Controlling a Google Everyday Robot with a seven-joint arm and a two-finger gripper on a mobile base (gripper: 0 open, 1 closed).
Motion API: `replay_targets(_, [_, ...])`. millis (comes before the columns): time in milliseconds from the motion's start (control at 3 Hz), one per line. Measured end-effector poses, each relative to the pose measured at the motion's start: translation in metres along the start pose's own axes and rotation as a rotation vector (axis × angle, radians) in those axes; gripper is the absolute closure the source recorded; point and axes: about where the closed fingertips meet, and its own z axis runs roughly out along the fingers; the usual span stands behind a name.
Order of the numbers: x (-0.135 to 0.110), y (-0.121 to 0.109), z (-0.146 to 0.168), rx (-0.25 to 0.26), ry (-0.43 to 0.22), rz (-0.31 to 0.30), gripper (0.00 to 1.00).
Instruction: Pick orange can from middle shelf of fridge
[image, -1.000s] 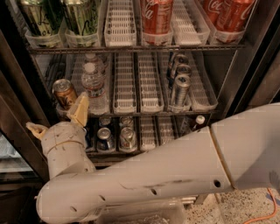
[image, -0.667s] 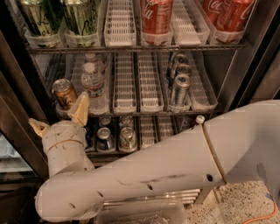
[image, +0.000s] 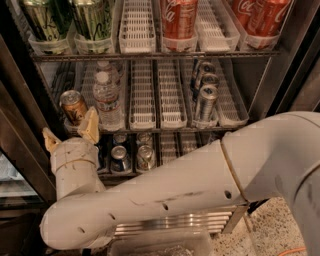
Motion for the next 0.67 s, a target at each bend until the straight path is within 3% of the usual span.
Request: replay_targets(667, [0.0118, 0.0023, 0.0080, 0.018, 0.006, 0.007, 0.28])
